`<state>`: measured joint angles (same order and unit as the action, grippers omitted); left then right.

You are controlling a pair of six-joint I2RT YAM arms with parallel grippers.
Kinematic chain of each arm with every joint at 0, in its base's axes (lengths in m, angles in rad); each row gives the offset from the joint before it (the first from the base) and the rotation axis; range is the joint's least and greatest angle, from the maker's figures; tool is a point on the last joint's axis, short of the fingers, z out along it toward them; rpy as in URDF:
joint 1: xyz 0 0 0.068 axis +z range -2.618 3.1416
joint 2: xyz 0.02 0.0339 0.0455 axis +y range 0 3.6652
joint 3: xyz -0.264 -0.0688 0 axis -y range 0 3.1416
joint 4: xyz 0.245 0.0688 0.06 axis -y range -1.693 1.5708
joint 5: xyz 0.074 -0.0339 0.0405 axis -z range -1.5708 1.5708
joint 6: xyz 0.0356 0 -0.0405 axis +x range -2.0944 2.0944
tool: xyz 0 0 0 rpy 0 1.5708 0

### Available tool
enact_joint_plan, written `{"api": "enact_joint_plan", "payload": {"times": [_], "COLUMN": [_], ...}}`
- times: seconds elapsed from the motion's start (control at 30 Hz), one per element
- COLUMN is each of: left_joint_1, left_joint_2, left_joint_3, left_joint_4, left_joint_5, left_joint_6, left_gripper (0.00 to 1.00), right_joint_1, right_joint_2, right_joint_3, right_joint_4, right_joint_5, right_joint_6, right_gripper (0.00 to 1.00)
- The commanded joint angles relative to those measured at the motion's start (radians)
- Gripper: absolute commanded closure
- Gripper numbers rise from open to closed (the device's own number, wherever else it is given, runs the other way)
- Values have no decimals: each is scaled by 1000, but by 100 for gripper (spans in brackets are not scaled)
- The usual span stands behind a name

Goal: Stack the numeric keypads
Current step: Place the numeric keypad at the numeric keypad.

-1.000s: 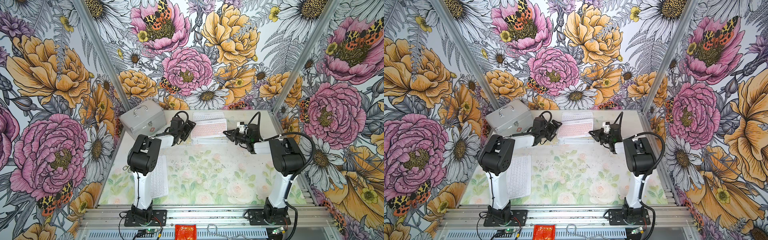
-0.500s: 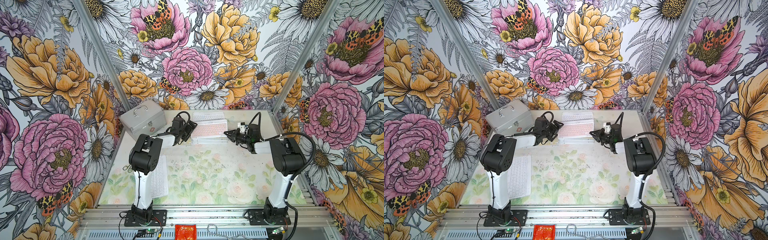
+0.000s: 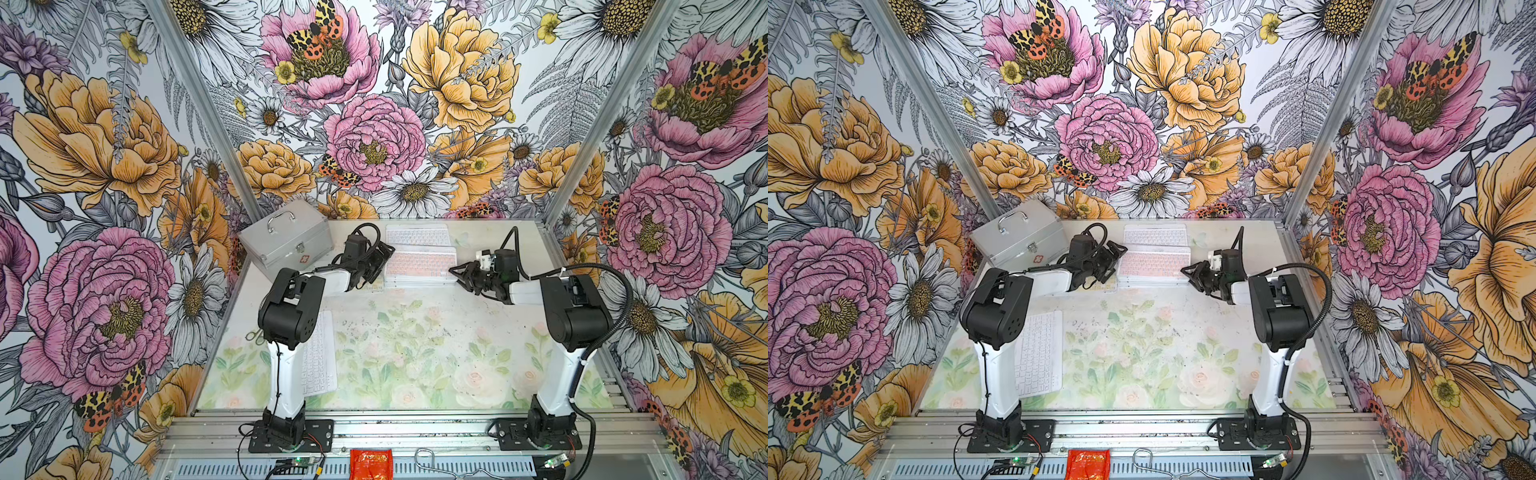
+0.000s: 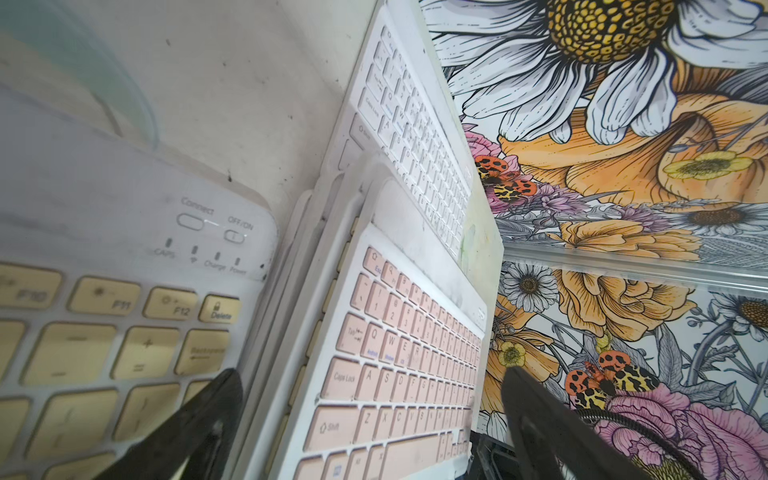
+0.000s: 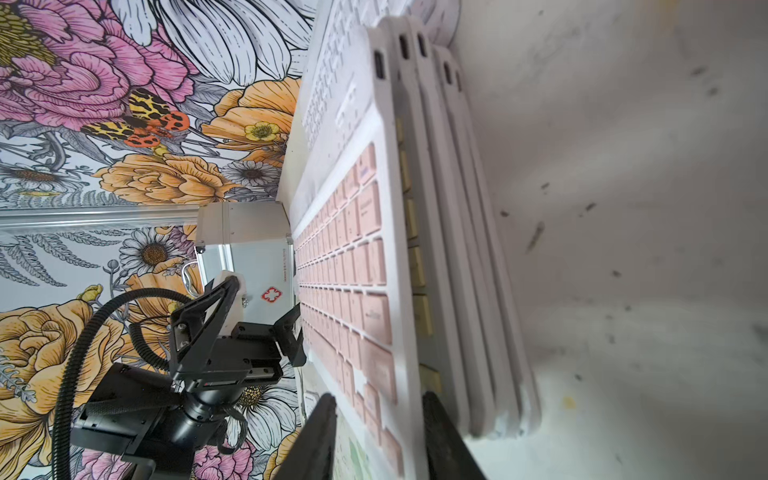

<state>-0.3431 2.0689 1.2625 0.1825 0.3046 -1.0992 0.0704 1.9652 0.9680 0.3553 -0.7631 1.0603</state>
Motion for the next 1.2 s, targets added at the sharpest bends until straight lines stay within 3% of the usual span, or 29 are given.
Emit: {"api": "enact_joint_plan", "payload": {"times": [0.0, 1.17], "left_joint_1": [-6, 3], "left_joint_2": [-14, 35], "left_joint_3": [20, 150], "left_joint_4": [-7, -145], "left_joint_5": [12, 76], "left_joint_6": [18, 101], "left_gripper": [1, 1], "right_joint_1": [-9, 29], "right_joint_2": [-31, -22], "right_joint_3": [34, 169], "right_joint_4": [-42, -275], "right_joint_5": [17, 64], "right_joint_6": [-51, -90], "right_gripper": [62, 57]}}
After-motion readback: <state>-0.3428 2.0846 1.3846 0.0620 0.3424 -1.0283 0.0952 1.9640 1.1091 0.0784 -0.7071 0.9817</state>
